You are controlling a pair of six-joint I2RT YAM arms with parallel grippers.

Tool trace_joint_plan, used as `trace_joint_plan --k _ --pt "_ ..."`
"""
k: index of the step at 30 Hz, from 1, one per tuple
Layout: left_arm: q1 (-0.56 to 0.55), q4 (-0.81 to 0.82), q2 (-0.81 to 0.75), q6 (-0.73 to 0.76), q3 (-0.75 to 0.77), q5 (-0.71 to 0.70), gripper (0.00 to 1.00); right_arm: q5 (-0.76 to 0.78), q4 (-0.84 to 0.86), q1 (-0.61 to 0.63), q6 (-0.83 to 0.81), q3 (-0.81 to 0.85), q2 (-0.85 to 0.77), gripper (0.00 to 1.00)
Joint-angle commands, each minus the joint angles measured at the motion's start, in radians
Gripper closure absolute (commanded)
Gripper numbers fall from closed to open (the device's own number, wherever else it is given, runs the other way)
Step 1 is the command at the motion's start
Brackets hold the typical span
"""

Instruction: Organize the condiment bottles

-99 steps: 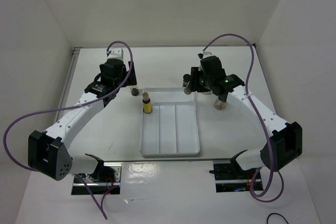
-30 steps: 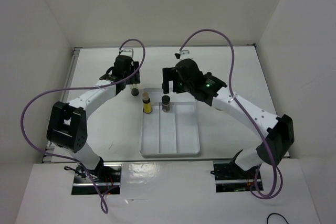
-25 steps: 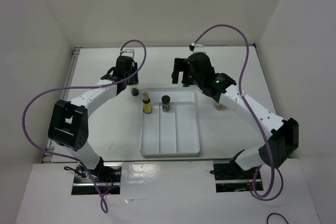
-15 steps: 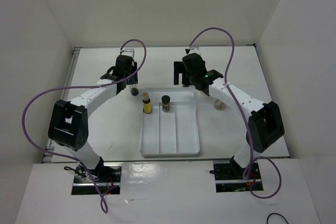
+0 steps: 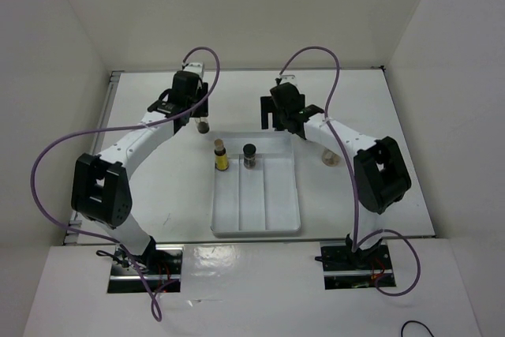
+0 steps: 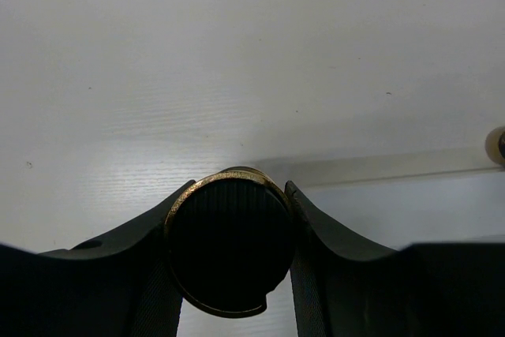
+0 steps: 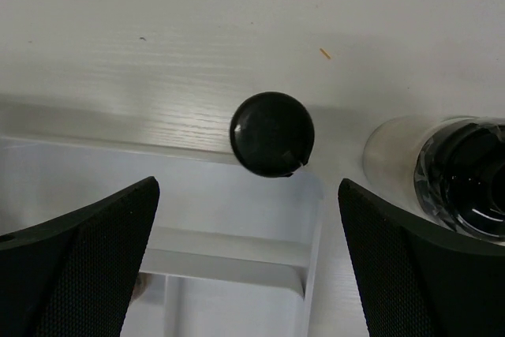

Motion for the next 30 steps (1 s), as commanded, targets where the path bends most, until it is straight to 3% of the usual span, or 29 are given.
trace_joint_plan --k 1,18,30 --pt "-0.025 0.002 -0.070 0.018 0.066 0.064 0.69 0.028 0.061 -0.029 -0.021 0.047 0.029 0.02" --pt "-0.131 -0.007 -0.051 0.018 0.095 0.161 0.69 -0.010 0.099 -0.056 -0.039 0.098 0.122 0.02" --pt "-0.160 0.037 -0.022 -0.009 0.014 0.088 0.69 -0.038 0.118 -0.075 -0.039 0.135 0.187 0.02"
